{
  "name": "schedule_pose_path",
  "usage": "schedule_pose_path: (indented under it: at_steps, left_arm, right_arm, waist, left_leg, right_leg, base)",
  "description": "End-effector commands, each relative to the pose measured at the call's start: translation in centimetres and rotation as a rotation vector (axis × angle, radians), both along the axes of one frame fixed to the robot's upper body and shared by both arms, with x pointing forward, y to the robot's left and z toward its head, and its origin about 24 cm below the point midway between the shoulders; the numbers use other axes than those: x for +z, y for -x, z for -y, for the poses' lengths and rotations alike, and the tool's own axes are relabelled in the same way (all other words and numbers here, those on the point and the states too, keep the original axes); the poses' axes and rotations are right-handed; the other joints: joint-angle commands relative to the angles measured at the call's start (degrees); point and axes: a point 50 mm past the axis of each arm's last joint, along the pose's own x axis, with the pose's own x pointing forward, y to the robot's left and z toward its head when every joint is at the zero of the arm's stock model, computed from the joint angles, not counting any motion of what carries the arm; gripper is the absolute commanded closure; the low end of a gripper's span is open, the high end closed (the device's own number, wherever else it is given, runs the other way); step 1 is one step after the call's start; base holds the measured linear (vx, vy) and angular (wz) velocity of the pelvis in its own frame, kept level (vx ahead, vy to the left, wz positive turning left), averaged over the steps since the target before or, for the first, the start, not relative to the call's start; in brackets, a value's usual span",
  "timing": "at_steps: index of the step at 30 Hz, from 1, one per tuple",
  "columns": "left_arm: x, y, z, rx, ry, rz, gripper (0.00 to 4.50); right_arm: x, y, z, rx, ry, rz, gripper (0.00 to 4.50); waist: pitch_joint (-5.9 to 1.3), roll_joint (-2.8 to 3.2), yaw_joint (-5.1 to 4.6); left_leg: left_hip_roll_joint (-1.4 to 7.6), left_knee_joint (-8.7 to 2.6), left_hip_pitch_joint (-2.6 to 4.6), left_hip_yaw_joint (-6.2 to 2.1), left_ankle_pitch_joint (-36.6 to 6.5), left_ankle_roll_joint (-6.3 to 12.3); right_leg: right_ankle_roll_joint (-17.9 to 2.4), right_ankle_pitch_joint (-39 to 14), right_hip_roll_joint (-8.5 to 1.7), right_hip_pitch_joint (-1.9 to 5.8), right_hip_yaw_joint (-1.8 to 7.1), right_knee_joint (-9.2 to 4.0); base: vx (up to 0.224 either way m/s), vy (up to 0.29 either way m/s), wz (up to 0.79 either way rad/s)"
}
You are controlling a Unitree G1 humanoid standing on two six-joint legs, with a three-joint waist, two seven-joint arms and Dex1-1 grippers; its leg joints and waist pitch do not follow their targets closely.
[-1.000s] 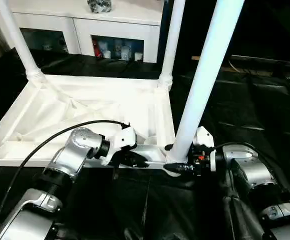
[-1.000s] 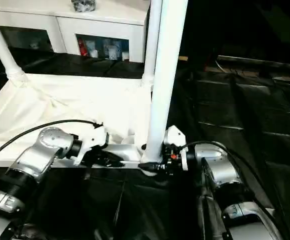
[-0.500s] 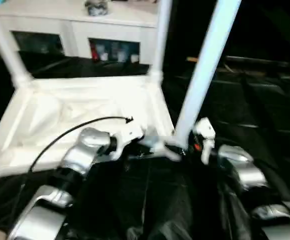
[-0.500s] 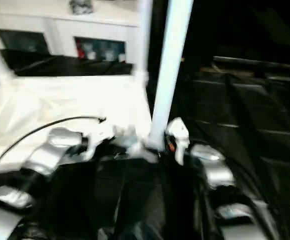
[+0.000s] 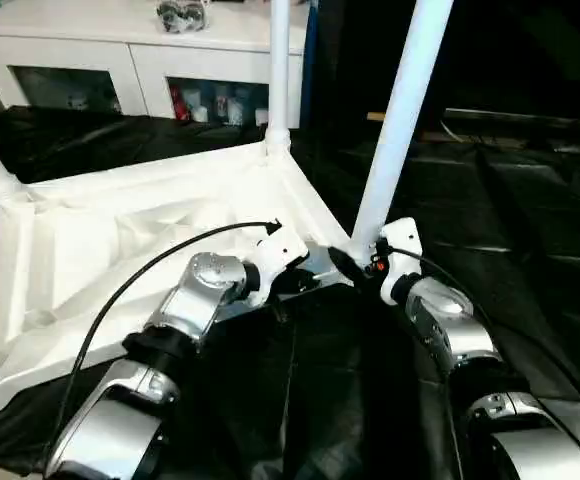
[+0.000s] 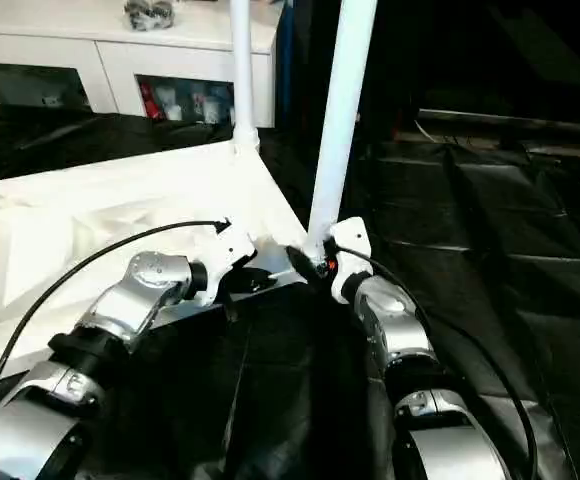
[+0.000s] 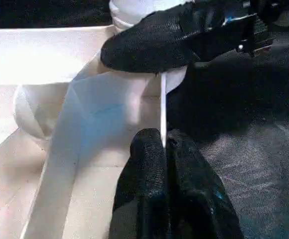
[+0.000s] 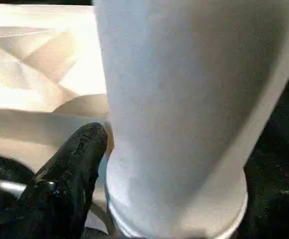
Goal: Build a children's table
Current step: Rotate leg to tighten
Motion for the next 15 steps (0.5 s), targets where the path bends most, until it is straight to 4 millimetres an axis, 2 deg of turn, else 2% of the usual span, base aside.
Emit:
schedule_pose_path:
  at_steps: [1, 5, 6, 7, 8, 10, 11, 14, 15]
  left_arm:
    - [1.4, 0.8, 1.9, -0.146, 0.088, 0.060, 4.50]
    - [1.5, 1.3, 1.1, -0.217, 0.091, 0.042, 4.50]
    - [1.4, 1.6, 0.8, -0.254, 0.086, 0.022, 4.50]
    - [1.3, 1.8, 0.6, -0.272, 0.084, 0.014, 4.50]
    - [1.3, 1.9, 0.4, -0.283, 0.082, 0.008, 4.50]
    - [1.3, 2.0, 0.2, -0.298, 0.081, -0.002, 4.50]
    - [1.2, 2.3, -0.2, -0.324, 0.075, -0.016, 4.50]
    - [1.1, 2.6, -0.7, -0.357, 0.076, -0.045, 4.50]
    - [1.1, 2.6, -0.7, -0.357, 0.076, -0.045, 4.50]
  right_arm:
    - [-1.5, 1.7, -2.4, 0.234, 0.028, -0.056, 0.55]
    - [-1.1, 2.2, -1.2, 0.339, 0.057, -0.026, 0.55]
    - [-1.0, 2.5, -0.8, 0.398, 0.059, -0.023, 0.55]
    - [-0.9, 2.7, -0.6, 0.433, 0.057, -0.026, 0.55]
    - [-0.9, 2.8, -0.4, 0.458, 0.056, -0.028, 0.55]
    - [-0.8, 3.0, -0.2, 0.495, 0.055, -0.031, 0.55]
    - [-0.7, 3.5, 0.2, 0.575, 0.047, -0.045, 0.55]
    - [-0.5, 4.1, 0.8, 0.666, 0.051, -0.067, 0.55]
    - [-0.5, 4.1, 0.8, 0.666, 0.051, -0.067, 0.71]
  waist:
    - [-2.94, -0.40, 0.23]
    - [-3.06, -0.31, 0.46]
    - [-2.96, -0.30, 0.53]
    - [-2.97, -0.03, 0.65]
    - [-3.02, -0.11, 0.64]
    - [-2.92, 0.01, 0.70]
    - [-2.86, 0.03, 0.69]
    - [-2.83, -0.18, 1.08]
    - [-2.86, -0.15, 1.12]
  left_leg:
    - [4.14, -4.23, 0.05, -2.08, -9.51, 3.66]
    - [4.14, -4.02, 0.14, -1.89, -8.47, 4.45]
    - [4.20, -4.03, -0.02, -1.84, -8.21, 4.84]
    - [4.26, -4.02, -0.04, -1.82, -8.23, 4.98]
    - [4.34, -3.98, -0.05, -1.77, -8.11, 5.12]
    - [4.43, -4.05, 0.04, -1.79, -9.08, 5.00]
    - [4.43, -4.10, 0.09, -1.78, -9.49, 4.96]
    - [4.45, -4.06, 0.05, -1.76, -9.55, 5.02]
    - [4.46, -4.07, 0.07, -1.76, -9.49, 4.99]
  right_leg:
    - [-12.29, -11.54, -6.45, 2.24, 3.51, -4.70]
    - [-13.46, -8.53, -6.31, 2.29, 3.52, -4.37]
    - [-13.59, -7.88, -6.16, 2.29, 3.48, -4.25]
    - [-13.70, -7.53, -6.08, 2.34, 3.41, -4.21]
    - [-14.00, -6.89, -6.00, 2.32, 3.36, -4.04]
    - [-14.19, -7.84, -6.02, 2.28, 3.31, -4.15]
    - [-14.24, -8.39, -6.00, 2.23, 3.31, -4.23]
    - [-13.82, -10.11, -6.05, 2.25, 3.35, -4.36]
    - [-13.76, -10.18, -6.06, 2.22, 3.36, -4.35]
  base:
    - [0.000, 0.000, 0.00]
    - [0.000, 0.000, 0.00]
    - [0.000, 0.000, 0.00]
    - [0.000, 0.000, 0.00]
    - [0.000, 0.000, 0.00]
    - [0.000, 0.000, 0.00]
    - [0.000, 0.000, 0.00]
    - [0.000, 0.000, 0.00]
    - [0.000, 0.000, 0.00]
